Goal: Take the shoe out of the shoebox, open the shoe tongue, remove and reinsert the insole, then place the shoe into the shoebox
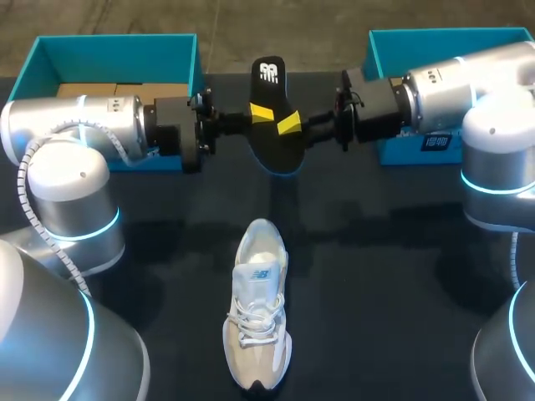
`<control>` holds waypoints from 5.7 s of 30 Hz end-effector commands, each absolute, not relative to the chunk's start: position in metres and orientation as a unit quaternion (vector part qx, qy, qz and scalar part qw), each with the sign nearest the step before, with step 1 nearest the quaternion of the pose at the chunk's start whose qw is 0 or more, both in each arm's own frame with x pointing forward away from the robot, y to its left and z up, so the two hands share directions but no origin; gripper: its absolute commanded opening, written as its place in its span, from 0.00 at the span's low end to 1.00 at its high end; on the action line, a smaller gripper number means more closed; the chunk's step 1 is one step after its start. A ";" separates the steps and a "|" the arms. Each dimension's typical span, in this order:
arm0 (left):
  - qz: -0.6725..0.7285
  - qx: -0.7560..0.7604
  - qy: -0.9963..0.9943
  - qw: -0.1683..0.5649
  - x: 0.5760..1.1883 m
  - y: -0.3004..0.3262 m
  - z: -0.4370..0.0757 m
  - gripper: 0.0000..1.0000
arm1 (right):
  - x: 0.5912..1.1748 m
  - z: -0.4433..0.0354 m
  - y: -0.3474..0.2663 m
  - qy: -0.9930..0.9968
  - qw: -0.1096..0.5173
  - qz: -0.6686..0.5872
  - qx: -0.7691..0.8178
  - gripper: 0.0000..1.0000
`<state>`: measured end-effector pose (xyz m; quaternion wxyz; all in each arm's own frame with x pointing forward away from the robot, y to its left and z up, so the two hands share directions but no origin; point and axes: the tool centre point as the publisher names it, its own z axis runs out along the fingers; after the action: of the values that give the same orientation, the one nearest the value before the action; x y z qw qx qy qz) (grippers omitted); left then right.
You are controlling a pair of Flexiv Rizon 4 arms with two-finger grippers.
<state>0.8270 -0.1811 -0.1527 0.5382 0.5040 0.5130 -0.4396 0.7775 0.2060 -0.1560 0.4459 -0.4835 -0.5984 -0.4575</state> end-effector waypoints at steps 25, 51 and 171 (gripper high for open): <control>-0.439 0.504 0.513 0.538 0.828 -0.182 -0.153 0.20 | 0.775 -0.157 0.211 -0.591 0.449 -0.468 -0.480 0.00; -0.404 0.507 0.599 0.471 0.797 -0.131 -0.163 1.00 | 0.769 -0.164 0.198 -0.607 0.399 -0.520 -0.450 0.00; -0.161 0.227 0.959 -0.049 0.737 -0.080 -0.299 1.00 | 0.741 -0.287 0.219 -0.653 0.205 -0.665 -0.300 0.00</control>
<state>0.7364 -0.0789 -0.2982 -0.0488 0.2265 0.9590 -0.1631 0.7416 0.2184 -0.2872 0.2055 -0.2987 -0.6520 -0.6659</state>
